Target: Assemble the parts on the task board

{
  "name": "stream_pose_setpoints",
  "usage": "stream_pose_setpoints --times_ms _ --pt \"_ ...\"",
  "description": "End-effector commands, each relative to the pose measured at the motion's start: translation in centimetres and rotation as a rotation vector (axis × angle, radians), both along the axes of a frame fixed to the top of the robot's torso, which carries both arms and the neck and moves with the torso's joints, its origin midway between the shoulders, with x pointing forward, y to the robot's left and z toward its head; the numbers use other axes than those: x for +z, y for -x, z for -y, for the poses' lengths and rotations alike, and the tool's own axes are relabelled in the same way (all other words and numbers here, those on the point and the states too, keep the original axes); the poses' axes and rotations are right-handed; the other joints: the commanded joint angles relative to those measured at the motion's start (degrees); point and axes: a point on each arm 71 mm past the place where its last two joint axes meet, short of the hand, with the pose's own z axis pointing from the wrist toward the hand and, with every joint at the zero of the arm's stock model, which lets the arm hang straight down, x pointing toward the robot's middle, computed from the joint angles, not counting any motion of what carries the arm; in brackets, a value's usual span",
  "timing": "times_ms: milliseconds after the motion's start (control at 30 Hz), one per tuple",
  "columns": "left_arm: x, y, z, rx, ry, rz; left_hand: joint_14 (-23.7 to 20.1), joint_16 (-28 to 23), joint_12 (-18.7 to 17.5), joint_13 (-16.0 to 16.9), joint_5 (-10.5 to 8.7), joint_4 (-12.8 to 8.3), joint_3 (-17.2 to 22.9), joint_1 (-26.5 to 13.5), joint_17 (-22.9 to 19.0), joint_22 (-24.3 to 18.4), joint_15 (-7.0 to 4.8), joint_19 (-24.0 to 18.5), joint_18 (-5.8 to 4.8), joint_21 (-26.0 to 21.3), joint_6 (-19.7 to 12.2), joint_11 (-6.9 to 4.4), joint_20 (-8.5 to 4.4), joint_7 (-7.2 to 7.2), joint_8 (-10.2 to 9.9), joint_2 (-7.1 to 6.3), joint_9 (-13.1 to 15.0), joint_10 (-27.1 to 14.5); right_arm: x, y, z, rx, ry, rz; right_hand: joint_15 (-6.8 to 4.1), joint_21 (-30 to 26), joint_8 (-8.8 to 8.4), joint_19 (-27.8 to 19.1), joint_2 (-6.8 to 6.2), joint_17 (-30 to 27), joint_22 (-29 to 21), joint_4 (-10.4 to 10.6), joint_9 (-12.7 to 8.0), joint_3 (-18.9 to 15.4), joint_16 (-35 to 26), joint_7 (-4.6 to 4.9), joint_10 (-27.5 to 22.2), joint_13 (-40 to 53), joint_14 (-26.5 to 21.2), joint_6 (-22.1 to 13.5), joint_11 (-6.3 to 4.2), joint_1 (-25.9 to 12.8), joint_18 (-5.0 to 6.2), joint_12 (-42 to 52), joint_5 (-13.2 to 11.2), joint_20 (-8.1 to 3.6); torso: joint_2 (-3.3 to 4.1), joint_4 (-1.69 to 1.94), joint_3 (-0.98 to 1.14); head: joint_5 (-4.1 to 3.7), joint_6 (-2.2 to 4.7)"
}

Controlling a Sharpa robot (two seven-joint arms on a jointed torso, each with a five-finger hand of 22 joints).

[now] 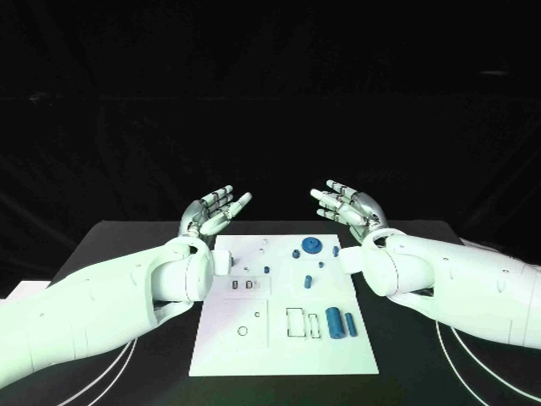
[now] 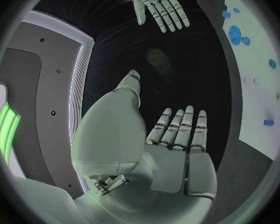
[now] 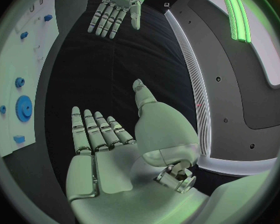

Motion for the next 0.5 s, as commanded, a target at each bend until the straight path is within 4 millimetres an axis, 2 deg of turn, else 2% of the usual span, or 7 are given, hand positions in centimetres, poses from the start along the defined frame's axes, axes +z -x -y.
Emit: stream_pose_setpoints --times_ms 33,100,200,267,367,400,500 --pt "0.1 -0.1 0.5 -0.063 0.054 -0.01 3.7 0.7 0.4 0.2 0.52 0.9 0.6 3.3 0.4 0.5 0.64 3.6 1.4 0.9 2.5 0.78 0.62 4.73 0.4 0.37 0.2 3.1 -0.1 -0.2 -1.3 0.222 0.021 -0.032 0.01 3.2 1.05 12.6 1.55 0.9 1.7 -2.9 0.6 1.5 1.8 7.81 9.5 0.8 11.0 5.6 0.41 6.7 2.81 1.6 -0.6 0.33 -0.01 0.07 -0.03 -0.01 -0.03" --pt "0.1 -0.1 0.5 -0.063 0.054 -0.01 9.9 1.9 1.3 0.7 0.32 0.7 1.4 4.3 1.0 1.1 1.35 8.3 0.84 2.1 5.1 1.9 0.68 5.21 0.7 1.39 0.4 8.6 -0.2 -0.5 -1.4 0.258 0.033 -0.039 -1.6 5.7 2.55 18.3 2.35 1.9 2.6 -4.5 1.5 2.9 4.3 6.97 22.2 1.8 24.0 13.7 -0.93 9.4 4.6 4.0 -1.9 0.26 -0.01 0.07 -0.03 -0.01 -0.03" --pt "0.1 -0.1 0.5 -0.063 0.054 -0.01 19.1 4.4 3.5 1.6 -0.12 -0.1 2.6 5.8 2.0 2.8 0.68 20.8 1.34 5.8 12.9 1.31 0.47 5.44 2.2 4.01 1.2 21.9 -0.2 -0.7 -1.5 0.297 0.047 -0.048 -3.49 7.4 4.32 22.4 2.7 1.7 2.7 -6.1 2.3 4.3 5.3 5.44 30.1 1.7 30.1 25.3 -2.71 11.0 5.77 5.3 -2.1 -0.3 -0.01 0.07 -0.03 -0.01 -0.03" --pt "0.1 -0.1 0.5 -0.063 0.054 -0.01 22.2 5.1 3.7 1.5 -0.21 -0.9 2.6 6.3 2.1 3.2 -0.24 24.6 2.12 7.1 17.7 0.6 0.27 5.31 2.9 4.69 1.4 25.5 -0.2 -0.9 -1.5 0.313 0.053 -0.051 -4.4 8.0 4.66 24.7 2.42 1.4 2.6 -7.1 2.3 5.0 5.3 4.91 33.3 1.3 33.3 31.2 -3.81 11.1 5.76 5.1 -2.0 -1.27 -0.01 0.07 -0.03 -0.01 -0.03" --pt "0.1 -0.1 0.5 -0.063 0.054 -0.01 28.6 7.1 4.5 1.5 -0.37 -2.5 2.5 6.9 2.8 4.2 -2.2 31.9 2.56 10.0 24.3 -0.84 -1.27 4.28 4.1 5.71 1.8 30.0 -0.2 -0.9 -1.5 0.322 0.057 -0.054 -5.27 8.3 4.12 26.6 2.48 1.3 2.2 -8.4 2.0 6.5 4.7 4.29 36.1 1.3 36.2 34.2 -4.43 10.6 5.82 4.1 -1.7 -2.12 -0.01 0.07 -0.03 -0.01 -0.03" --pt "0.7 0.3 -0.4 -0.08 0.071 0.005 29.9 7.4 4.7 1.5 -0.37 -3.0 2.5 6.9 2.9 4.3 -2.66 33.4 2.52 10.5 25.3 -1.18 -1.77 4.02 4.2 6.01 1.8 31.2 2.0 -1.6 1.1 0.205 0.364 0.2 -5.5 8.5 3.87 27.2 2.4 1.3 2.1 -8.8 1.9 6.9 4.5 4.16 36.9 1.3 37.1 34.9 -4.67 10.3 5.81 3.7 -1.7 -2.42 2.08 1.28 -0.59 -0.88 0.57" --pt "1.0 0.5 -0.7 -0.09 0.065 0.009 34.3 8.5 5.3 1.7 -0.42 -3.9 2.1 6.6 4.0 4.9 -4.17 38.1 2.56 12.1 28.7 -2.47 -3.36 3.09 5.1 6.81 1.9 35.2 2.4 -1.6 1.2 0.218 0.439 0.233 -5.72 8.6 3.2 28.0 2.0 1.4 1.9 -9.1 1.8 7.2 4.1 4.06 37.4 1.3 38.1 35.3 -4.63 9.4 5.81 2.9 -2.3 -2.61 2.72 1.28 -0.74 -0.92 0.79"
